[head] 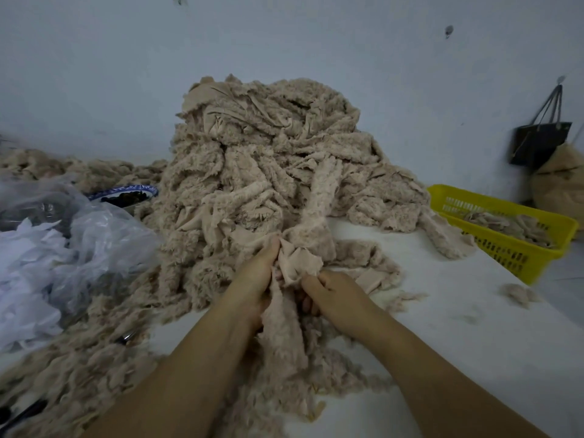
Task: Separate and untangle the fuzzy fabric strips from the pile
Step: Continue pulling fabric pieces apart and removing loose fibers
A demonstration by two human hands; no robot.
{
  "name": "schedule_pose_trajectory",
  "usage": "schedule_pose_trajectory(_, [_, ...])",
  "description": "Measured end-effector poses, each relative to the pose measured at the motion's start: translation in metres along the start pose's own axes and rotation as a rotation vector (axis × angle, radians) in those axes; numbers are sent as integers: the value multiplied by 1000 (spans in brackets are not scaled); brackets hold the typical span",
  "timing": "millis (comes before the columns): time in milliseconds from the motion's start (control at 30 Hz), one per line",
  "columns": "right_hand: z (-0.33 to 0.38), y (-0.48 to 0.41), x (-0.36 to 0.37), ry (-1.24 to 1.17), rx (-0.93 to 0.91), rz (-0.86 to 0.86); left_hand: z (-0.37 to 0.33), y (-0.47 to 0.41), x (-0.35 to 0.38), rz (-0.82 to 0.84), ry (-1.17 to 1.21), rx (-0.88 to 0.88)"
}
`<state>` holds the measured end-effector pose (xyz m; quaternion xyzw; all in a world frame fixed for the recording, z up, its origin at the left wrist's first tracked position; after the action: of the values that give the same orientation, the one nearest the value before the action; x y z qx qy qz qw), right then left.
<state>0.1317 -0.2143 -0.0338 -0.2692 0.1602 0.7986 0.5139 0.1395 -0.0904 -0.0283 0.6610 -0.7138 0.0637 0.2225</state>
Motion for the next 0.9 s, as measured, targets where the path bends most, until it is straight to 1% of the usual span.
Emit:
schedule_pose_trajectory(67, [-5,-1,-1,-22,21,1,-3,3,2,17,-97,24])
schedule_pose_trajectory(133, [-9,1,-3,-62,50,-16,-3,8,4,15,-119,8])
schedule_pose_trajectory(167, [-10,1,-7,-80,61,-58,-2,10,5,-2,-121,11])
schedule_pose_trajectory(200, [-10,2,-14,-87,54,-135,-3,11,6,-32,-141,34])
schedule_pose_trajectory(233, [-7,4,-23,-90,31,-245,-5,10,6,-62,-211,85])
schedule_pose_trajectory(300, [0,9,-41,-140,-52,-468,-13,10,9,-100,-464,229])
schedule_pose_trajectory(333, [2,8,-45,-154,-82,-502,-17,12,13,-96,-585,298])
schedule_pose_trajectory(367, [3,6,-45,-149,-99,-472,-17,13,17,-67,-682,340])
schedule_pose_trajectory(400, [4,2,-40,-132,-107,-405,-14,12,21,-24,-764,354])
schedule_pose_trajectory(467, [4,-5,-34,-98,-121,-313,-8,11,23,27,-854,361])
schedule_pose_trajectory(533, [1,-7,-40,-18,-97,-370,-11,13,21,14,-785,409])
schedule_pose_trajectory(567, [-3,-8,-46,23,-58,-407,-15,14,17,-5,-692,432])
schedule_pose_trajectory(633, [-18,-5,-62,58,58,-499,-21,15,9,-21,-421,426])
schedule_pose_trajectory(700, [-35,3,-80,7,154,-601,-25,16,1,-28,-176,392])
schedule_pose_trajectory(733, [-42,5,-86,-17,180,-628,-27,16,-3,-41,-95,365])
schedule_pose_trajectory(800, [-46,5,-87,-13,209,-623,-27,15,-10,-50,-37,324])
schedule_pose_trajectory(900, [-46,1,-80,-7,215,-587,-28,11,-16,-30,-23,307])
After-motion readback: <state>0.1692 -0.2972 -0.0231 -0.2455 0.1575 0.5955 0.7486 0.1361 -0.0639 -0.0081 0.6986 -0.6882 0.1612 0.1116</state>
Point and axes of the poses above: each hand's wrist, its own y-axis away from the middle knuckle, its own x-axis out of the palm, z = x × y, the point moved 7 cm from there along -y, towards the middle knuckle, and after that the axes turned 9 degrees about z, right-handed, at the moved point
